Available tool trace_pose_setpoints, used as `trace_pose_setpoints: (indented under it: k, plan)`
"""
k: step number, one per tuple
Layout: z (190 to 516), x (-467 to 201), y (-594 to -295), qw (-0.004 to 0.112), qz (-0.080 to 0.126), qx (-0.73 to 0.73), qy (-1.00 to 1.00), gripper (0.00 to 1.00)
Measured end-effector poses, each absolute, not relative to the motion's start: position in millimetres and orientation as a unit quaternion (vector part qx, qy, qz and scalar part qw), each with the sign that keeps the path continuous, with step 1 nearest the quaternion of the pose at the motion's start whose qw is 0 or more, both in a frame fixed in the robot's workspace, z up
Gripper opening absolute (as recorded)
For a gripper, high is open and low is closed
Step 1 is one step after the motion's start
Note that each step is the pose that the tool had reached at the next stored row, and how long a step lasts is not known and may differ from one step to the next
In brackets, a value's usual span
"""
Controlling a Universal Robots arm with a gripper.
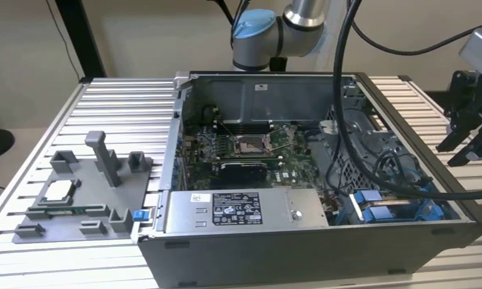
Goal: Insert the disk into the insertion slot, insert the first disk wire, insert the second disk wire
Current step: 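Insert the second disk wire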
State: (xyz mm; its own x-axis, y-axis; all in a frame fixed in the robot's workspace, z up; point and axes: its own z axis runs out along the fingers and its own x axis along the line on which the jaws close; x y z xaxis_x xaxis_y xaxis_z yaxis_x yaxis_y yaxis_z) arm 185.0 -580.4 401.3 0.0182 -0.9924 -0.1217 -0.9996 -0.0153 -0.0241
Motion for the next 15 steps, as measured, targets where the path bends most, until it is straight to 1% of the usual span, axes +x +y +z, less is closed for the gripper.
trace_pose_setpoints:
  k: [4,10,15]
  plan:
    - [398.7,190.0,-580.0,0.044,0.043,-0.711,0.700,1.00]
    - [392.6,199.2,-579.9,0.036,0.051,-0.711,0.701,1.00]
    - [388.8,199.3,-580.3,0.024,0.063,-0.710,0.701,1.00]
